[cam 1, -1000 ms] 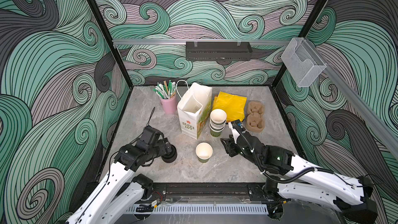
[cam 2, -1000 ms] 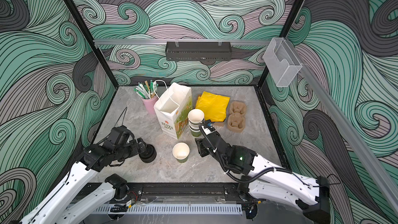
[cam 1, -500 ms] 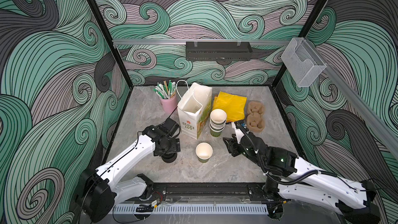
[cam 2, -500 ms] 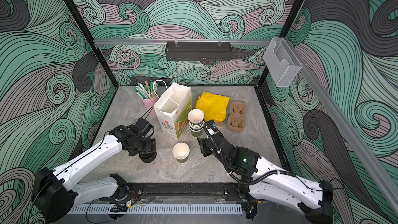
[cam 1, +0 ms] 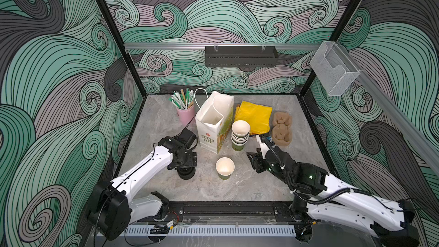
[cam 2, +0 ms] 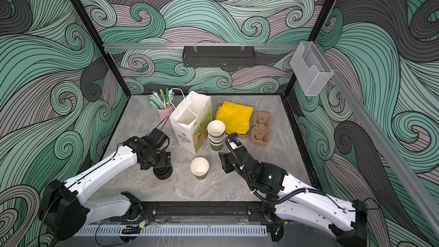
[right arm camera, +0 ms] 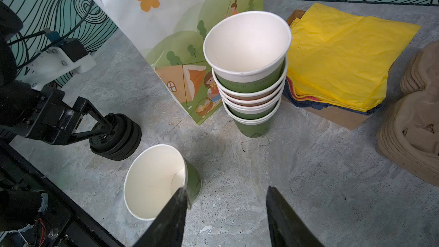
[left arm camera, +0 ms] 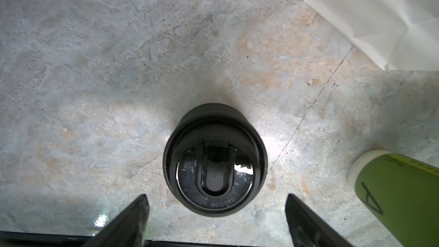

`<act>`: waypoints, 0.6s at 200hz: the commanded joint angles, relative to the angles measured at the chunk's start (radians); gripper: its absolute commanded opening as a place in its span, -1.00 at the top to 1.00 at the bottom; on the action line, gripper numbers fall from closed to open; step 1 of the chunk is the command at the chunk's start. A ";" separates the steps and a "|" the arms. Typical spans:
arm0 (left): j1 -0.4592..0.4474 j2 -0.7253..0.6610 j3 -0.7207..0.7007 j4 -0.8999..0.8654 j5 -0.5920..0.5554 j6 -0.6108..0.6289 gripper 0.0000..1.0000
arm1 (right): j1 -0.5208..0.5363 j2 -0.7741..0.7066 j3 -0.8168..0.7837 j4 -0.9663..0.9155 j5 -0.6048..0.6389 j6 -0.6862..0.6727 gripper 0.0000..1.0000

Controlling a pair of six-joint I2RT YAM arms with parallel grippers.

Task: Pack a coffee takeout order
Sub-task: Pick up the lid.

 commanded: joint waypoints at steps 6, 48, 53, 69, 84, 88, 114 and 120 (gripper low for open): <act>0.024 -0.003 -0.026 0.052 0.058 0.015 -0.82 | -0.004 0.000 -0.009 -0.014 0.011 0.024 -0.11; 0.025 0.051 -0.015 0.041 0.039 0.023 -0.78 | -0.005 0.012 -0.003 -0.012 0.007 0.023 -0.11; 0.026 0.058 -0.015 0.041 0.034 0.026 -0.78 | -0.006 0.013 -0.003 -0.011 0.007 0.023 -0.11; 0.027 0.072 -0.013 0.041 0.021 0.028 -0.76 | -0.006 0.017 -0.003 -0.011 0.005 0.023 -0.11; 0.027 0.077 -0.013 0.040 0.005 0.024 -0.75 | -0.006 0.018 -0.001 -0.014 0.005 0.023 -0.11; 0.026 0.076 -0.014 0.040 0.001 0.023 -0.74 | -0.007 0.019 -0.001 -0.014 0.004 0.023 -0.11; 0.027 0.072 -0.023 0.056 0.000 0.019 -0.70 | -0.009 0.020 -0.003 -0.012 0.005 0.026 -0.11; 0.028 0.074 -0.026 0.060 0.004 0.020 -0.69 | -0.009 0.021 -0.002 -0.012 0.002 0.026 -0.11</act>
